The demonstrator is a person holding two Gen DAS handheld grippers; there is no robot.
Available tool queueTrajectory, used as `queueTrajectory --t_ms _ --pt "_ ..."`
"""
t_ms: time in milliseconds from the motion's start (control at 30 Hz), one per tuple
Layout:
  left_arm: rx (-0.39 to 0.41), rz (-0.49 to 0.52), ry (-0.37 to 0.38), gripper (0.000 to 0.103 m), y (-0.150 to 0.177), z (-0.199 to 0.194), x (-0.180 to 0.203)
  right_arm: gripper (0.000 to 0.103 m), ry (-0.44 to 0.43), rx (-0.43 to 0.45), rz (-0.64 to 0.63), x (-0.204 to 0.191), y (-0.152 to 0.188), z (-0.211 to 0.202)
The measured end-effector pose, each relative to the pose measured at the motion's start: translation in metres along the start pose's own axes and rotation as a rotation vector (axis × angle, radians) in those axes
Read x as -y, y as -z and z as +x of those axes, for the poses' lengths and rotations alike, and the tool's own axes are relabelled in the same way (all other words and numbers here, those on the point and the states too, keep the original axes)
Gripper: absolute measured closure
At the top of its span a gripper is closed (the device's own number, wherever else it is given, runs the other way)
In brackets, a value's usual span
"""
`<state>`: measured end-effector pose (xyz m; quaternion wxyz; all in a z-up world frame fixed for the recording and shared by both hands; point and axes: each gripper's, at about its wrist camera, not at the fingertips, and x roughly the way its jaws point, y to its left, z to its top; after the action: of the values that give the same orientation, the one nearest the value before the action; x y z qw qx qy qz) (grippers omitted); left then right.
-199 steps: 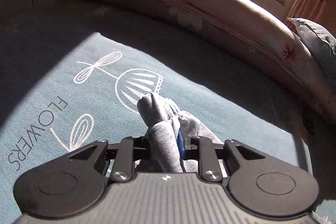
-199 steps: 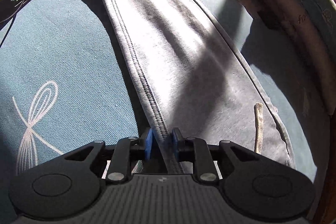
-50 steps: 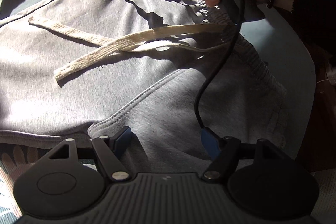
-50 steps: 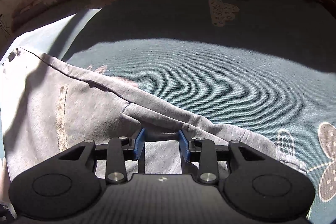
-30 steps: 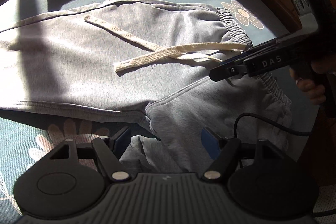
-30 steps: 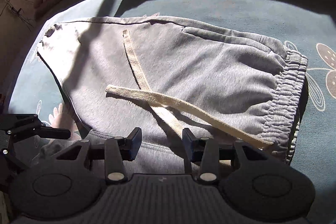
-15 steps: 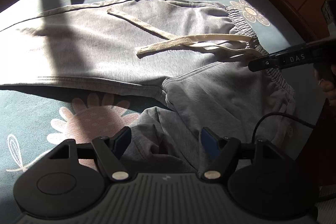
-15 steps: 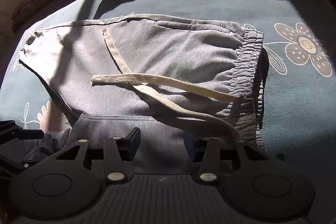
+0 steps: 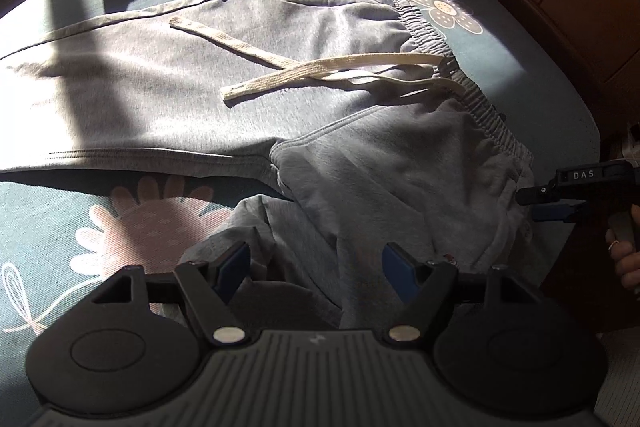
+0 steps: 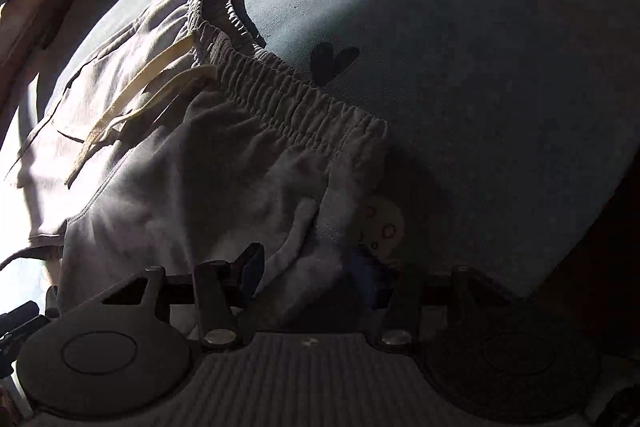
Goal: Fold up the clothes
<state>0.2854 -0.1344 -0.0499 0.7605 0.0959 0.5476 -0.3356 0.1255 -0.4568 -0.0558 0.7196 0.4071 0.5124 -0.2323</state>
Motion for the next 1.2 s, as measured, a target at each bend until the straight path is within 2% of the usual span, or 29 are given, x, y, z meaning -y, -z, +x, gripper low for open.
queueTrajectory --t_ms 100,167,233,267,300,367,500,533,567,600,700,767,833,867,1000,1067,1100,1133,1200 --pt "-0.015 0.031 0.011 0.03 -0.002 0.006 0.008 0.049 -0.081 0.044 0.165 0.024 -0.002 0.012" --pt "-0.025 0.048 0.017 0.03 -0.003 0.008 0.012 0.049 -0.139 0.055 0.197 0.026 -0.006 0.02" --pt "-0.032 0.065 0.018 0.03 -0.005 0.009 0.015 0.069 -0.092 0.05 0.143 0.017 -0.008 0.022" --pt "-0.034 0.072 0.018 0.03 -0.005 0.009 0.016 0.084 -0.049 0.047 0.078 0.009 -0.008 0.02" --pt "-0.034 0.079 0.018 0.03 -0.006 0.009 0.017 0.089 -0.023 0.051 0.034 0.005 -0.008 0.016" --pt "-0.031 0.082 0.021 0.03 -0.007 0.008 0.017 0.09 0.009 0.06 0.007 0.004 -0.006 0.008" --pt "-0.027 0.072 0.023 0.03 -0.008 0.009 0.016 0.088 0.059 0.058 -0.045 0.0 -0.005 0.002" --pt "-0.022 0.067 0.022 0.03 -0.008 0.008 0.016 0.083 0.086 0.052 -0.056 -0.003 -0.006 0.003" --pt "-0.017 0.061 0.023 0.03 -0.007 0.007 0.015 0.072 0.113 0.047 -0.066 -0.007 -0.008 0.004" --pt "-0.013 0.052 0.024 0.03 -0.006 0.006 0.014 0.068 0.136 0.06 -0.065 -0.009 -0.009 0.001" --pt "-0.011 0.028 0.021 0.03 -0.003 0.005 0.011 0.068 0.186 0.157 -0.127 -0.024 -0.013 -0.021" --pt "-0.006 0.014 0.015 0.03 -0.001 0.004 0.008 0.067 0.165 0.203 -0.245 -0.043 -0.015 -0.027" --pt "0.001 -0.003 0.009 0.03 0.002 0.003 0.005 0.063 0.112 0.213 -0.363 -0.067 -0.018 -0.022" --pt "0.005 -0.011 0.006 0.03 0.003 0.002 0.004 0.059 0.084 0.198 -0.417 -0.08 -0.02 -0.014" --pt "0.002 -0.033 -0.007 0.03 0.008 -0.001 -0.002 0.057 0.0 0.09 -0.571 -0.121 -0.019 0.025" --pt "-0.001 -0.036 -0.019 0.03 0.014 -0.004 -0.006 0.057 0.069 0.018 -0.616 -0.132 -0.017 0.047" --pt "-0.007 -0.041 -0.03 0.03 0.017 -0.005 -0.008 0.057 0.124 0.008 -0.638 -0.133 -0.017 0.054" --pt "-0.011 -0.049 -0.043 0.03 0.02 -0.006 -0.011 0.057 0.194 0.028 -0.644 -0.132 -0.019 0.058" --pt "-0.02 -0.073 -0.062 0.03 0.027 -0.006 -0.018 0.056 0.251 0.047 -0.621 -0.126 -0.027 0.057"
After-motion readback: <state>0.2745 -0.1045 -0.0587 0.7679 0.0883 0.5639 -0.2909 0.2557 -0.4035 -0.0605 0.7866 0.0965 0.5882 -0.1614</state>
